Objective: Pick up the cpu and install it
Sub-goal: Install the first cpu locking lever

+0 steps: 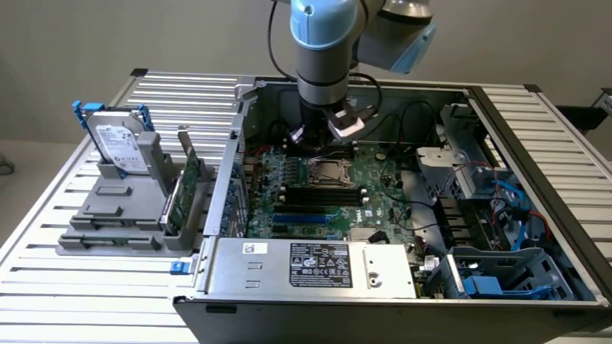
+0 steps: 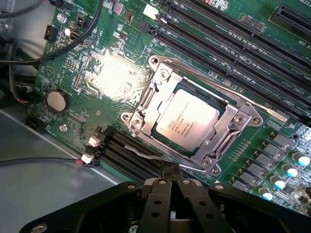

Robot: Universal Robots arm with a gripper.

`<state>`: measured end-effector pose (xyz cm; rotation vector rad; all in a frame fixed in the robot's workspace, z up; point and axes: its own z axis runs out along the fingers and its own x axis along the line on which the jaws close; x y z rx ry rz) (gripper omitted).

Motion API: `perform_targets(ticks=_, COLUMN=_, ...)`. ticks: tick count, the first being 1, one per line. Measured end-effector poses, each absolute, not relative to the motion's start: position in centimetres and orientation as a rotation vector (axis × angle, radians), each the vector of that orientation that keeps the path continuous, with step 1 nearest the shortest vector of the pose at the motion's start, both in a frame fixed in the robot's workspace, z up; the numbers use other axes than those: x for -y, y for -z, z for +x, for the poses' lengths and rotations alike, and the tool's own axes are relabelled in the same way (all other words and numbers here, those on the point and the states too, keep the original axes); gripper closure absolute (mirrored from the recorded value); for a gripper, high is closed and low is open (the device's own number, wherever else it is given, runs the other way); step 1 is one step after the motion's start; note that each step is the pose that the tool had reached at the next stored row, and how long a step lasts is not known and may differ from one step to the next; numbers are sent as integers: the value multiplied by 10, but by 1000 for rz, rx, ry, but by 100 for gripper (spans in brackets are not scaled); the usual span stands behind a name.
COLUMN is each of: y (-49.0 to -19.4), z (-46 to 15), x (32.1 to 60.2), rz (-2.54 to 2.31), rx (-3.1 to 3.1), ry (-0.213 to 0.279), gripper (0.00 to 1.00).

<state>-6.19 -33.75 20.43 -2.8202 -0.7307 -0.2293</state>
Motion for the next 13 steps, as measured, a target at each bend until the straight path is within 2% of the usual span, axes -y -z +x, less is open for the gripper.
perform_targets(ticks=13, y=-202, z=-58, x=337, rz=-2823, rx=737, ry=227, gripper=89)
